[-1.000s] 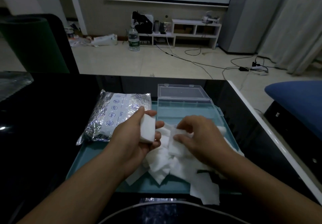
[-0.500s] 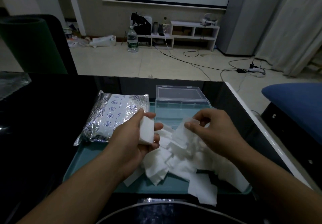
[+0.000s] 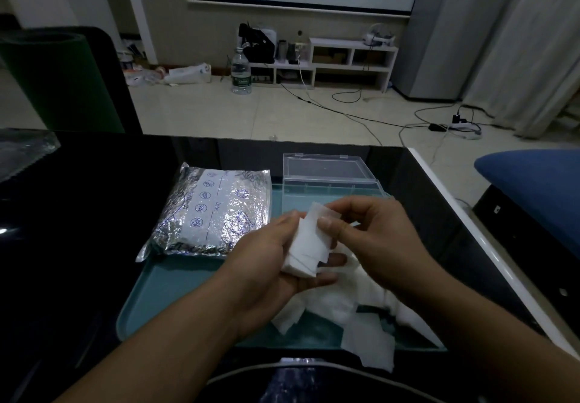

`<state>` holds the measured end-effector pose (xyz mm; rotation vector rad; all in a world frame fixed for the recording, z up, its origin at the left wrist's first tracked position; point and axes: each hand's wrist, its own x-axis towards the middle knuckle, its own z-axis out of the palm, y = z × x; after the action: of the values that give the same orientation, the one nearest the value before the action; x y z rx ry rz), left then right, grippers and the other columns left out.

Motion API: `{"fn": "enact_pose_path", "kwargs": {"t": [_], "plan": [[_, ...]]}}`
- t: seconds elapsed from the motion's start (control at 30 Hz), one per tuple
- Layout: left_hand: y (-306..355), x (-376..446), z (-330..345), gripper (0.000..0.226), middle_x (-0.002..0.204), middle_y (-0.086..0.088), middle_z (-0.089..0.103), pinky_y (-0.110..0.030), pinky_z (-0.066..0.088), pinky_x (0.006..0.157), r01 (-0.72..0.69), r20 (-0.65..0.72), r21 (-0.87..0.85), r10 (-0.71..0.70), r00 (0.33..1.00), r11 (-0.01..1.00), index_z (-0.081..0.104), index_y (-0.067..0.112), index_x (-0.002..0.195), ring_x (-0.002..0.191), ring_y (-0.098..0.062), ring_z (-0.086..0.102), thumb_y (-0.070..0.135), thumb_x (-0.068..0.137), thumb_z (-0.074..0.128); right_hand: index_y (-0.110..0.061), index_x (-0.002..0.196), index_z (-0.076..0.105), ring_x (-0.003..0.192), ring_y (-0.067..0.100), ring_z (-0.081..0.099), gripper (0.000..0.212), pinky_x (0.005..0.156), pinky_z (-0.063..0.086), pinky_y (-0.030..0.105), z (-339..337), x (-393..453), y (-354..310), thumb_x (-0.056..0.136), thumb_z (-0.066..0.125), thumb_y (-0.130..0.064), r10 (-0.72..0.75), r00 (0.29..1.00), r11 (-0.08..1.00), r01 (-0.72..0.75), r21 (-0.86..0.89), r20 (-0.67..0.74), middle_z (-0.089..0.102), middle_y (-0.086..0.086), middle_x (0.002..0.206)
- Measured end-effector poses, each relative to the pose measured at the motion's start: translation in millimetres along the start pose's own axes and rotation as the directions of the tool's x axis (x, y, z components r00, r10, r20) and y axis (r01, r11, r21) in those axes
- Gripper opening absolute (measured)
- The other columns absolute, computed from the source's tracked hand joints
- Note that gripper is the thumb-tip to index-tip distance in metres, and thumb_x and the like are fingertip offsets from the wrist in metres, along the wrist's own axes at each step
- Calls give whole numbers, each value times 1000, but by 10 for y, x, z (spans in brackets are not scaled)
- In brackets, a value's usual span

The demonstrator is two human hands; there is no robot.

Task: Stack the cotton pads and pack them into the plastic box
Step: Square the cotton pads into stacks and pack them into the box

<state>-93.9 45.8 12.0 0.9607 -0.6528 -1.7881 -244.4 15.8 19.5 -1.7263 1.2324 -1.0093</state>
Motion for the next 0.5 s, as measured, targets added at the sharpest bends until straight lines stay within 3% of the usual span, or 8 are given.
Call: {"fn": "enact_pose_path", "kwargs": {"t": [0.07,0.17,0.3,0.4,0.5], "plan": [[-13,-1,-16,38,105,-17,73,-38,60,64,6,9,5,-6,1000,1000,60,9,121,88,-32,73,31,103,35,-24,95,69,79,6,64,10,63,54,20,73,-4,57,86,69,-21,-37,999,994,36,-99,-15,67,-4,91],[-1,17,-42,35,97,-16,74,-34,58,62,-15,-24,-8,15,1000,1000,63,12,118,76,-24,73,29,103,36,-30,119,63,98,-2,52,34,82,44,19,112,4,150,85,64,-38,-148,989,906,136,-400,1,57,-16,108],[20,41,-57,33,98,-19,73,-37,60,68,-43,-51,-43,41,998,998,63,16,123,78,-24,71,28,103,39,-36,146,33,124,-3,39,72,101,38,21,105,-42,141,81,59,-53,-191,976,901,218,-375,109,38,-17,140],[16,34,-64,31,93,-16,74,-36,59,58,-82,-35,-35,81,996,996,62,17,123,74,-28,72,26,102,42,-32,148,32,129,-4,37,81,106,34,16,70,-67,109,78,63,-57,-222,943,884,303,-357,249,40,-18,142],[16,17,-80,30,99,-16,74,-33,56,55,-98,-27,-40,97,995,994,64,14,121,81,-32,74,25,101,44,-25,147,36,126,-2,43,80,105,36,17,68,-88,86,79,74,-43,-250,932,878,333,-343,264,47,-15,138]]}}
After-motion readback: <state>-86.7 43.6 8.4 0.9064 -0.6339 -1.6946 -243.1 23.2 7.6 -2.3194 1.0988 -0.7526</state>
